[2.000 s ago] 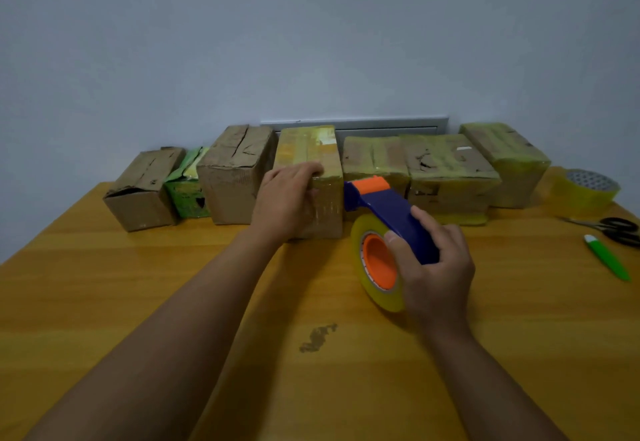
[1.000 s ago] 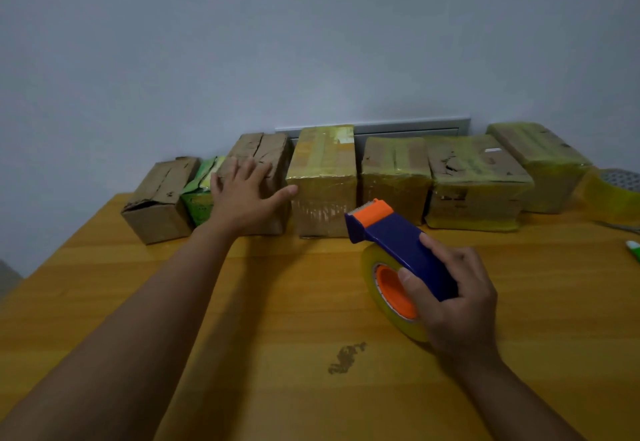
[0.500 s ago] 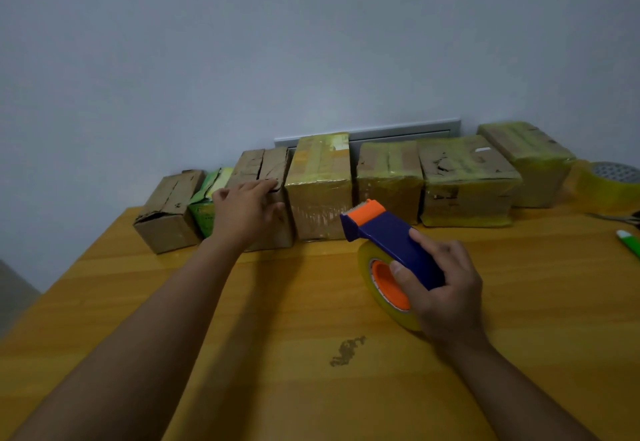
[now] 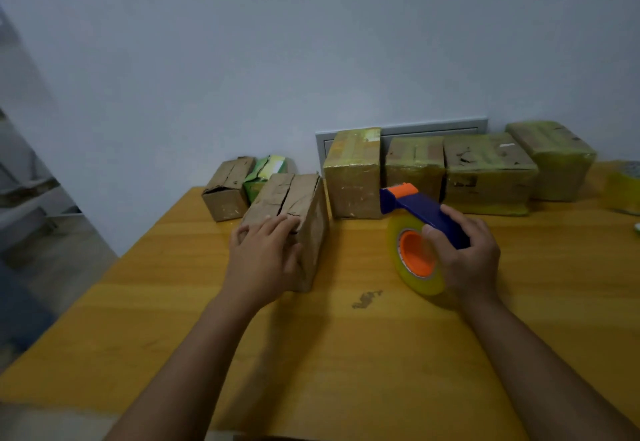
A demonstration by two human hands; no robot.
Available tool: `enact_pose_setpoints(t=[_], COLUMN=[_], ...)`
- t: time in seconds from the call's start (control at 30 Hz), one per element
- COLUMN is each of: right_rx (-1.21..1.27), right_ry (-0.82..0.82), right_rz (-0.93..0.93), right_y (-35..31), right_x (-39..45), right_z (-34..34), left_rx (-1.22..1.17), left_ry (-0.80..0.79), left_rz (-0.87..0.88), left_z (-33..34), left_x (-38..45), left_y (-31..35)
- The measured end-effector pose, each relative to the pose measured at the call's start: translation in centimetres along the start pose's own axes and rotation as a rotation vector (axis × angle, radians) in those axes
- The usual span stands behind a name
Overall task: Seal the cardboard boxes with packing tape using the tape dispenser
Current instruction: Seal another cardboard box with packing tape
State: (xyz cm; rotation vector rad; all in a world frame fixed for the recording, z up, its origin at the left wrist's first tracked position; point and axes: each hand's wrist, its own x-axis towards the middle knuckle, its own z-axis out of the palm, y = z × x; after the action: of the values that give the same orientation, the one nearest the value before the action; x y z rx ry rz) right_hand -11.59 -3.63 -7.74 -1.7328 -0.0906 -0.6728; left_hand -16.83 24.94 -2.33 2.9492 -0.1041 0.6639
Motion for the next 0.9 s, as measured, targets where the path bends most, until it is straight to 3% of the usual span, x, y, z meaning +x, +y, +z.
enact_pose_setpoints(t=[0.13,0.3,0.57,0.77,0.9], right_rx=[0.085,0.223,0.29,0.326,0.303], right_ry=[-0.057,-0.194,-0.523,-0.558,-0.534], right_rz=[0.078,0.017,-0.121,-0.17,-0.197], right_y=[-0.9,-3.9,-9.2,-13.4,-15.0], right_x=[0.7,0.2,0.3,2.4,4.1], right_z=[-0.9,-2.7,-7.5,-7.1,-4.8], left_rx=[-0.218,-0.389,-0.685,-0.974,-1.118], left_ry=[-0.016,0.012,-0.266,-0.547,-0.534], left_rz=[-0.032,-0.069,0.092,0.197,0.092], left_z=[-1.1,-1.1,-2.4,-2.8,-2.8], left_x=[-4.0,-4.3,-3.7,-1.7,-0.9], left_y=[-0.3,0.2,-2.1,-1.0,-1.0])
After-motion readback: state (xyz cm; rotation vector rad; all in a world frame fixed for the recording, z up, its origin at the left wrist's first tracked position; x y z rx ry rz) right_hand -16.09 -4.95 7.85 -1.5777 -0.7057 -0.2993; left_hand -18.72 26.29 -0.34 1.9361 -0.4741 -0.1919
